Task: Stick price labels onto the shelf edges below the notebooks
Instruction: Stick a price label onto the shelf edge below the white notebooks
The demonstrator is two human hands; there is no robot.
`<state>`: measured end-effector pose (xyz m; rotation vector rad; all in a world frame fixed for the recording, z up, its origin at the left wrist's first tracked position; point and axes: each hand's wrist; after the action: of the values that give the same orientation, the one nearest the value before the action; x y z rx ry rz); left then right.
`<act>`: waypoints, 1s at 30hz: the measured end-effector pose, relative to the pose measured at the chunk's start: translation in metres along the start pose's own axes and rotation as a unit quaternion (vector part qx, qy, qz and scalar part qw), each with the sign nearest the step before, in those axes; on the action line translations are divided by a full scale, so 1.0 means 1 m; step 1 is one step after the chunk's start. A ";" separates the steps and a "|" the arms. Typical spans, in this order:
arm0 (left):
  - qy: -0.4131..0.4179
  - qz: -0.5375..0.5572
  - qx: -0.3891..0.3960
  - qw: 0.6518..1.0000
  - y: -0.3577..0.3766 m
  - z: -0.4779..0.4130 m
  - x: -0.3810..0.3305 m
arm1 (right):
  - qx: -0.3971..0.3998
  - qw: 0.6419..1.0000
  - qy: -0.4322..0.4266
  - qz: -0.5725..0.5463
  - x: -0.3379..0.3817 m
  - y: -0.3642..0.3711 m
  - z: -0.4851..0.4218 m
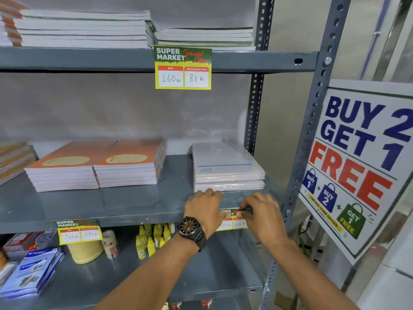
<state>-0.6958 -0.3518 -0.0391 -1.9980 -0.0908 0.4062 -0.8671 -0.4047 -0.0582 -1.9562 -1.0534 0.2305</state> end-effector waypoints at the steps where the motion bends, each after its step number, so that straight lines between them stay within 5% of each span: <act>1: 0.011 -0.008 0.003 1.000 -0.003 -0.001 0.003 | 0.000 1.000 -0.010 0.011 -0.001 0.000 0.001; 12: 0.044 -0.050 0.023 0.997 -0.009 0.007 0.015 | -0.004 0.996 -0.014 0.084 0.006 0.014 -0.004; 20: 0.050 -0.058 0.024 0.997 -0.008 0.008 0.018 | 0.032 0.997 -0.057 -0.032 -0.022 -0.002 -0.010; 30: 0.035 -0.033 0.014 0.999 -0.006 0.007 0.019 | 0.019 0.999 -0.030 -0.001 -0.011 -0.003 -0.010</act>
<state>-0.6792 -0.3382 -0.0415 -1.9733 -0.1060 0.2946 -0.8702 -0.4181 -0.0518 -1.9249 -1.0817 0.3087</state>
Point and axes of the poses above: each hand's wrist, its own z-axis away from the middle knuckle, its own y-axis out of the palm, x = y × z, and after that the axes turned 14 degrees about -y, right-handed
